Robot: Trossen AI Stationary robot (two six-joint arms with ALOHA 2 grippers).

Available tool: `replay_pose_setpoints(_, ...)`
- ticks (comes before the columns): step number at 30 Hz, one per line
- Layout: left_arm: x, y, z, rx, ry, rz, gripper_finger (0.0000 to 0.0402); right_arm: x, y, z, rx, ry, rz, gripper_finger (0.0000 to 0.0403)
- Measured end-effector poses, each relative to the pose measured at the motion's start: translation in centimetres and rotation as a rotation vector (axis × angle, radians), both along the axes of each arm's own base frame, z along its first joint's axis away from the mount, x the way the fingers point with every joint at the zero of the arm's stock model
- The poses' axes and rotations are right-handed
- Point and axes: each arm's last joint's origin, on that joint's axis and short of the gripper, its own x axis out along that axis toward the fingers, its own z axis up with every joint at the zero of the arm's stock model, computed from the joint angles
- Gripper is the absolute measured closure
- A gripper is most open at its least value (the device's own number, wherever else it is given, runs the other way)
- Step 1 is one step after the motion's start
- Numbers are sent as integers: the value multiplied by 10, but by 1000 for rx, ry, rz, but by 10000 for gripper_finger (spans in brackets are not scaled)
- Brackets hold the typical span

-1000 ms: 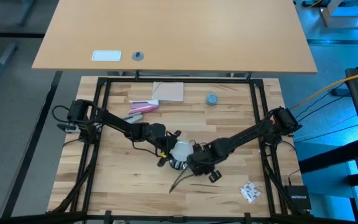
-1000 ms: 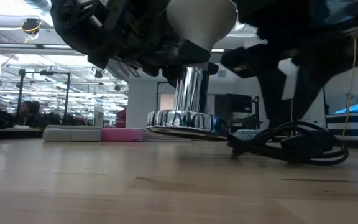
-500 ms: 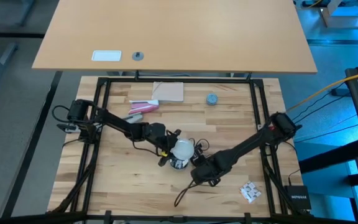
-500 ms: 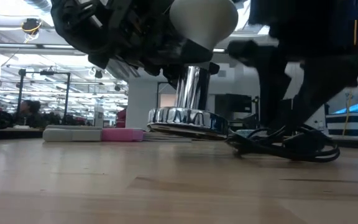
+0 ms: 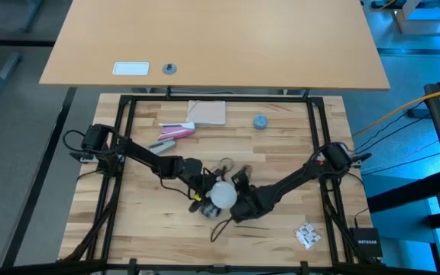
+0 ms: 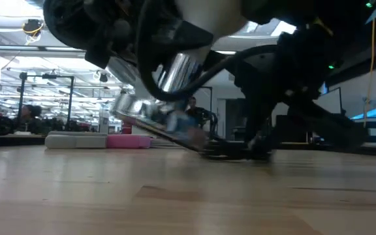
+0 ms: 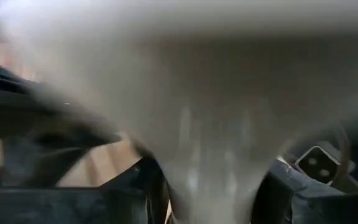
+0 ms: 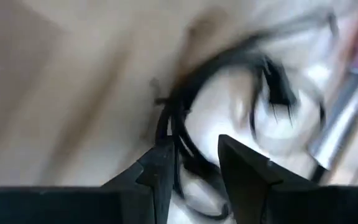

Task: Screw lightbulb
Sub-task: Insert the white lightbulb into the desk lamp

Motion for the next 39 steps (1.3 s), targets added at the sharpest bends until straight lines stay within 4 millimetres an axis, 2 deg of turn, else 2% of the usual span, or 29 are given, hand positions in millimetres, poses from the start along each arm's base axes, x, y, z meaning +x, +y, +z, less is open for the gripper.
replay_pose_setpoints(5, -1, -7, 1, -10, -3, -19, 245, 4, -10, 1, -44, -3, -13, 275)
replay_pose_setpoints(13, 0, -3, 1, -33, 20, 30, 245, -4, -7, 0, -54, 55, -17, 275)
replay_pose_setpoints(25, 6, 22, 0, 65, -6, 433, 245, -50, 16, 4, -58, 241, -173, 275)
replay_pose_setpoints(33, 7, 33, 0, 42, 3, 478, 245, -78, 32, 9, -65, 430, -161, 275)
replay_pose_setpoints(36, 7, 34, -1, 46, 11, 480, 245, -89, 32, 21, -100, 480, -151, 275)
replay_pose_setpoints(39, 7, 34, -1, 45, 14, 483, 245, -94, 30, 38, -98, 438, -157, 275)
